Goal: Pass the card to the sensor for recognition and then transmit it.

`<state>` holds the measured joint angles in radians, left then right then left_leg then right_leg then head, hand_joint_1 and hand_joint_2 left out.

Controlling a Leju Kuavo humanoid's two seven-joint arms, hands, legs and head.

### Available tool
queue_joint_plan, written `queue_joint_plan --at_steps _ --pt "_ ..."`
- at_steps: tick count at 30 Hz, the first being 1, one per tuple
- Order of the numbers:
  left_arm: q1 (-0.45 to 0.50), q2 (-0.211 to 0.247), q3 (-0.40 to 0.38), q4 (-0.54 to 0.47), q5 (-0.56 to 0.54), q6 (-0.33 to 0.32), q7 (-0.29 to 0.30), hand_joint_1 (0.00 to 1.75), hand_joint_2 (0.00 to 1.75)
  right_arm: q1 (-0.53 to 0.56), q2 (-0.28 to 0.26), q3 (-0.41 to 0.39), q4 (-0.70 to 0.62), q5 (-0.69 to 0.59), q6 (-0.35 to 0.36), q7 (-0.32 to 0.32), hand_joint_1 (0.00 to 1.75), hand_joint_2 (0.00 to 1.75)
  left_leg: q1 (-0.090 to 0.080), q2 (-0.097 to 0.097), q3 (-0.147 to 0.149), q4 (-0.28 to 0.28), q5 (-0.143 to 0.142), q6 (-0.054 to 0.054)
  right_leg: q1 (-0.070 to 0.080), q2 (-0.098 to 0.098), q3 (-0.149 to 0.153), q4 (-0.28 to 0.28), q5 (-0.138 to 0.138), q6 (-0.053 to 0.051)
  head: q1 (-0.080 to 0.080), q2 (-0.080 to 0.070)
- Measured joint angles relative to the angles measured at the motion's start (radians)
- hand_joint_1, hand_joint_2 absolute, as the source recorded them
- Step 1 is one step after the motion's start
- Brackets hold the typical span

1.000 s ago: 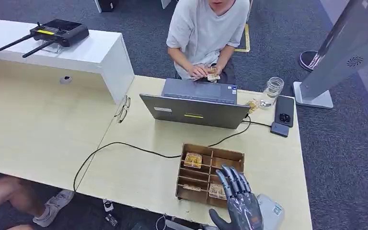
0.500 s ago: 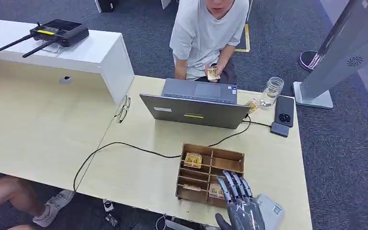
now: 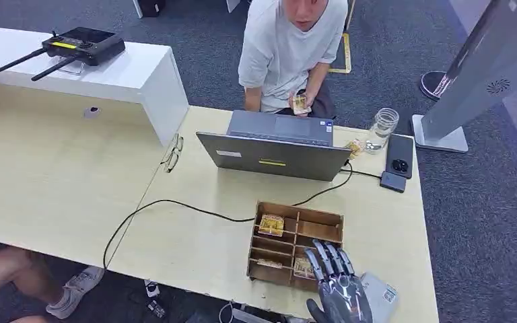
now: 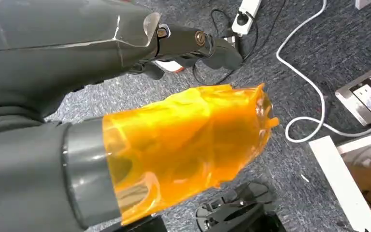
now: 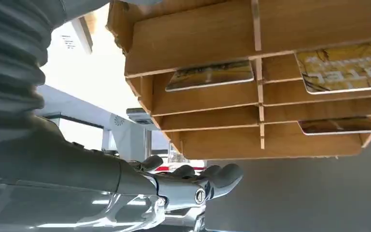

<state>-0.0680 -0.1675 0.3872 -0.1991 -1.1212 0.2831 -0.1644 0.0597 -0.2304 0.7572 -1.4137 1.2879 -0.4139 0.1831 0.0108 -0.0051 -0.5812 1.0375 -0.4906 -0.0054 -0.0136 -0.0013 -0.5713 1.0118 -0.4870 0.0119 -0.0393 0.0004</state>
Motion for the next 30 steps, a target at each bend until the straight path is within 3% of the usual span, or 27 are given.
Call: queue_joint_plan --at_steps 2,4,14,15,16,19,21,22,23,30 --pt "0.0 0.0 -0.003 0.0 -0.002 0.0 0.0 0.0 0.0 -0.003 0.0 0.0 0.008 0.0 0.0 0.004 0.07 1.75 0.0 0.0 0.0 0.0 0.0 0.0 0.0 0.0 0.0 0.0 0.0 0.0 0.0 0.0" --pt "-0.001 0.0 -0.005 0.0 -0.003 0.0 0.002 0.0 0.0 -0.007 0.0 0.0 0.019 0.0 -0.001 0.006 0.21 1.75 0.0 0.0 0.0 0.0 0.0 0.0 0.0 0.0 0.0 0.0 0.0 0.0 0.0 0.0" --pt "-0.004 0.0 -0.006 0.0 -0.003 0.0 0.003 0.0 0.0 -0.015 0.006 0.0 0.056 0.0 -0.004 0.009 0.28 1.75 0.0 0.0 0.0 0.0 0.0 0.0 0.0 0.0 0.0 0.0 0.0 0.0 0.0 0.0" --pt "-0.004 0.0 -0.006 0.0 -0.003 0.0 0.003 0.0 0.0 -0.016 0.006 0.0 0.056 -0.001 -0.003 0.009 0.47 1.75 0.0 0.0 0.0 0.0 0.0 0.0 0.0 0.0 0.0 0.0 0.0 0.0 0.0 0.0" --pt "-0.004 0.0 -0.006 0.0 -0.003 0.0 0.003 0.0 0.0 -0.016 0.006 0.0 0.056 -0.002 -0.003 0.009 0.44 1.75 0.0 0.0 0.0 0.0 0.0 0.0 0.0 0.0 0.0 0.0 0.0 0.0 0.0 0.0" --pt "-0.004 0.0 -0.006 0.0 -0.003 0.0 0.003 0.0 0.0 -0.018 0.006 0.0 0.056 -0.004 -0.003 0.01 0.63 1.75 0.0 0.0 0.0 0.0 0.0 0.0 0.0 0.0 0.0 0.0 0.0 0.0 0.0 0.0" --pt "-0.004 0.0 -0.006 0.0 -0.003 0.0 0.003 0.0 0.0 -0.018 0.006 0.0 0.056 -0.009 -0.003 0.013 0.91 1.75 0.0 0.0 0.0 0.0 0.0 0.0 0.0 0.0 0.0 0.0 0.0 0.0 0.0 0.0" --pt "-0.004 0.0 -0.006 0.0 -0.003 0.0 0.003 0.0 0.0 -0.018 0.006 0.0 0.057 -0.01 -0.003 0.013 1.17 1.75 0.0 0.0 0.0 0.0 0.0 0.0 0.0 0.0 0.0 0.0 0.0 0.0 0.0 0.0" --pt "-0.004 0.0 -0.006 0.0 -0.003 0.0 0.003 0.0 0.0 -0.018 0.006 0.0 0.057 -0.011 -0.003 0.013 1.24 1.75 0.0 0.0 0.0 0.0 0.0 0.0 0.0 0.0 0.0 0.0 0.0 0.0 0.0 0.0" --pt "-0.004 0.0 -0.006 0.0 -0.001 0.0 0.003 0.0 0.0 -0.027 0.011 -0.002 0.056 -0.012 -0.007 0.013 1.29 1.75 0.0 0.0 0.0 0.0 0.0 0.0 0.0 0.0 0.0 0.0 0.0 0.0 0.0 0.0"
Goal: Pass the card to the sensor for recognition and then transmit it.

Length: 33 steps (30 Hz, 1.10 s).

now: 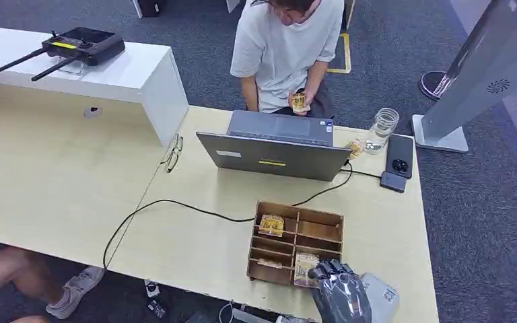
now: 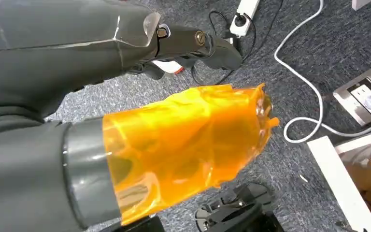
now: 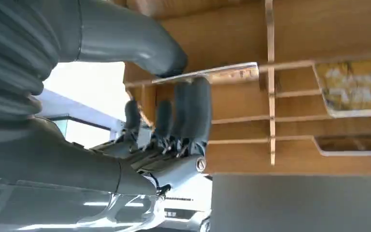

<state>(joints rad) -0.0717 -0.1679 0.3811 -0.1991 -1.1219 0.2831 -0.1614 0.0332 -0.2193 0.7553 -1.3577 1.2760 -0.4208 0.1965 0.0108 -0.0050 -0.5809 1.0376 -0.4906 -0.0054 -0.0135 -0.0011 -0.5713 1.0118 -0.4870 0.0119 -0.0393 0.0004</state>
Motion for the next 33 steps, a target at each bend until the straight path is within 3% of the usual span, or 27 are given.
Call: queue_joint_plan --at_steps 6,9,13,19,26,33 --pt "0.0 0.0 0.0 0.0 0.002 0.0 0.0 0.0 0.0 -0.009 0.005 -0.003 0.0 -0.002 0.0 0.001 1.26 1.75 0.0 0.0 0.0 0.0 0.0 0.0 0.0 0.0 0.0 0.0 0.0 0.0 0.0 0.0" --pt "0.0 0.0 0.0 0.0 0.002 0.0 0.0 0.0 0.0 -0.008 0.005 -0.003 0.0 -0.003 0.0 0.001 1.34 1.75 0.0 0.0 0.0 0.0 0.0 0.0 0.0 0.0 0.0 0.0 0.0 0.0 0.0 0.0" --pt "0.0 0.0 0.0 0.0 0.003 0.001 0.0 0.0 0.0 -0.008 0.008 -0.005 0.0 -0.009 -0.001 -0.003 1.75 1.75 0.0 0.0 0.0 0.0 0.0 0.0 0.0 0.0 0.0 0.0 0.0 0.0 0.0 0.0" --pt "0.0 0.0 0.0 0.0 0.008 0.002 -0.002 0.0 0.0 -0.006 0.02 -0.01 0.0 -0.045 -0.048 -0.039 1.75 1.75 0.0 0.0 0.0 0.0 0.0 0.0 0.0 0.0 0.0 0.0 0.0 0.0 0.0 0.0" --pt "0.001 0.0 0.0 0.0 0.018 0.008 -0.01 0.0 0.0 0.01 0.035 -0.012 -0.019 -0.068 -0.164 -0.106 1.75 1.75 0.0 0.0 0.0 0.0 0.0 0.0 0.0 0.0 0.0 0.0 0.0 0.0 0.0 0.0" --pt "0.003 0.001 0.0 0.0 0.027 0.012 -0.018 0.0 0.0 0.027 0.038 -0.02 -0.078 -0.068 -0.231 -0.138 1.75 1.75 0.0 0.0 0.0 0.0 0.0 0.0 0.0 0.0 0.0 0.0 0.0 0.0 0.0 0.0"
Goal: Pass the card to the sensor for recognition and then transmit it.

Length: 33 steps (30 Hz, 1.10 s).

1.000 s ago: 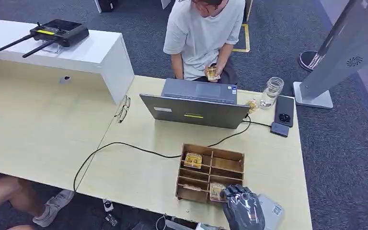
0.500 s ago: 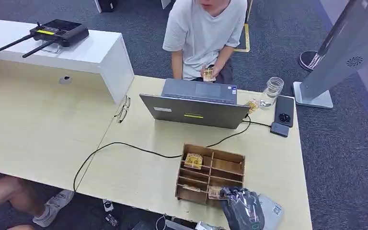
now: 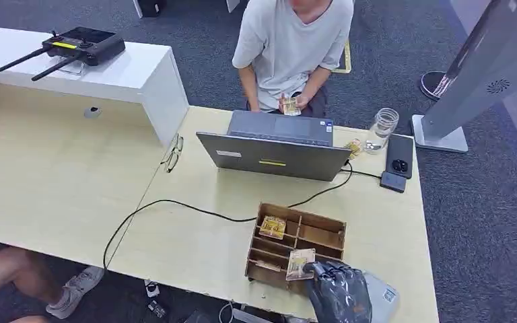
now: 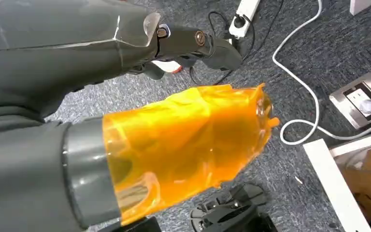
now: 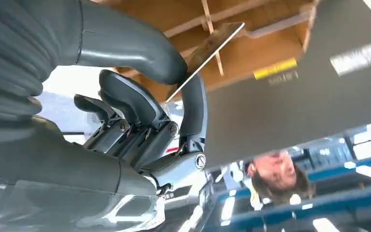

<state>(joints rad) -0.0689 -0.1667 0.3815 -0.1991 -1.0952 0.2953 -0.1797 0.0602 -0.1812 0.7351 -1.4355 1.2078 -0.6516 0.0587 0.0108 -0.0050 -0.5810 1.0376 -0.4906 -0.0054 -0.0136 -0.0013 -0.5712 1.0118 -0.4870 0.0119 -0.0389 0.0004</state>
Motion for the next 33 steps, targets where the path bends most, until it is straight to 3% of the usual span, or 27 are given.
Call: queue_joint_plan --at_steps 13,18,33 --pt "0.009 0.0 0.003 0.0 0.015 0.009 -0.012 0.0 0.0 0.034 0.0 -0.034 -0.164 -0.025 -0.037 -0.053 1.75 1.75 0.0 0.0 0.0 0.0 0.0 0.0 0.0 0.0 0.0 0.0 0.0 0.0 0.0 0.0" --pt "0.013 0.001 0.004 0.0 0.019 0.014 -0.02 0.0 0.0 0.04 0.0 -0.041 -0.221 -0.072 -0.038 -0.104 1.75 1.75 0.0 0.0 0.0 0.0 0.0 0.0 0.0 0.0 0.0 0.0 0.0 0.0 0.0 0.0" --pt "0.013 0.001 0.004 0.0 0.0 0.014 -0.027 0.0 0.0 0.004 0.023 -0.085 -0.301 -0.189 0.016 -0.184 1.75 1.75 0.0 0.0 0.0 0.0 0.0 0.0 0.0 0.0 0.0 0.0 0.0 0.0 0.0 0.0"
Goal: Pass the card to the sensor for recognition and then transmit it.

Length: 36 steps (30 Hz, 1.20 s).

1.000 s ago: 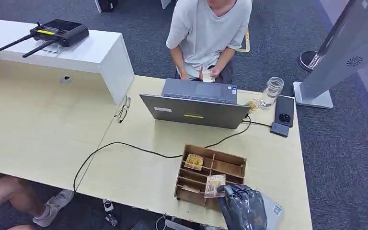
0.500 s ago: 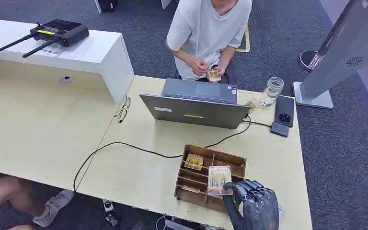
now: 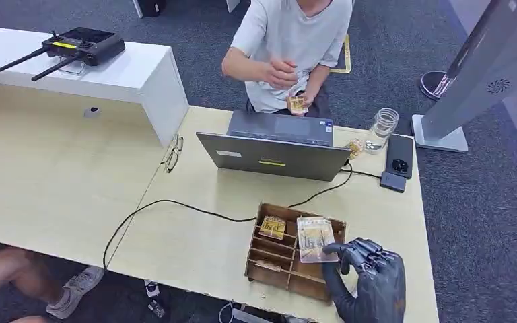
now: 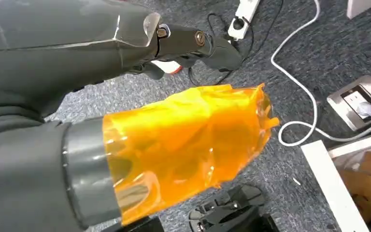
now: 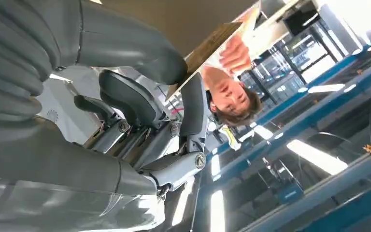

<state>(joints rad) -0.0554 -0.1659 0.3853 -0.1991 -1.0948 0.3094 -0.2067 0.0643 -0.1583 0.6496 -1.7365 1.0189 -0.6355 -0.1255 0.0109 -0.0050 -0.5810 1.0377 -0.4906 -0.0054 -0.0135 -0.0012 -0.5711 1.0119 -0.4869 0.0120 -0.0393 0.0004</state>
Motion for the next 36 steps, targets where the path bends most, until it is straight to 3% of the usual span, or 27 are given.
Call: queue_joint_plan --at_steps 16,26,36 --pt "-0.013 -0.001 -0.018 0.0 -0.038 -0.027 0.028 0.0 0.0 -0.109 0.053 -0.053 0.022 -0.051 0.069 0.014 1.75 1.75 0.0 0.0 0.0 0.0 0.0 0.0 0.0 0.0 0.0 0.0 0.0 0.0 0.0 0.0" --pt "-0.023 -0.001 -0.047 0.0 -0.062 -0.047 0.04 0.0 0.0 -0.197 0.09 -0.072 0.105 -0.069 0.143 0.055 1.75 1.75 0.0 0.0 0.0 0.0 0.001 0.0 0.0 0.0 0.0 0.0 0.0 0.0 0.0 0.0" --pt "-0.032 -0.002 -0.061 0.0 -0.073 -0.055 0.048 0.0 0.0 -0.257 0.13 -0.077 0.212 -0.085 0.167 0.072 1.75 1.75 0.0 0.0 0.0 0.0 0.001 0.0 0.0 0.0 0.0 0.0 0.001 0.0 0.0 0.0"
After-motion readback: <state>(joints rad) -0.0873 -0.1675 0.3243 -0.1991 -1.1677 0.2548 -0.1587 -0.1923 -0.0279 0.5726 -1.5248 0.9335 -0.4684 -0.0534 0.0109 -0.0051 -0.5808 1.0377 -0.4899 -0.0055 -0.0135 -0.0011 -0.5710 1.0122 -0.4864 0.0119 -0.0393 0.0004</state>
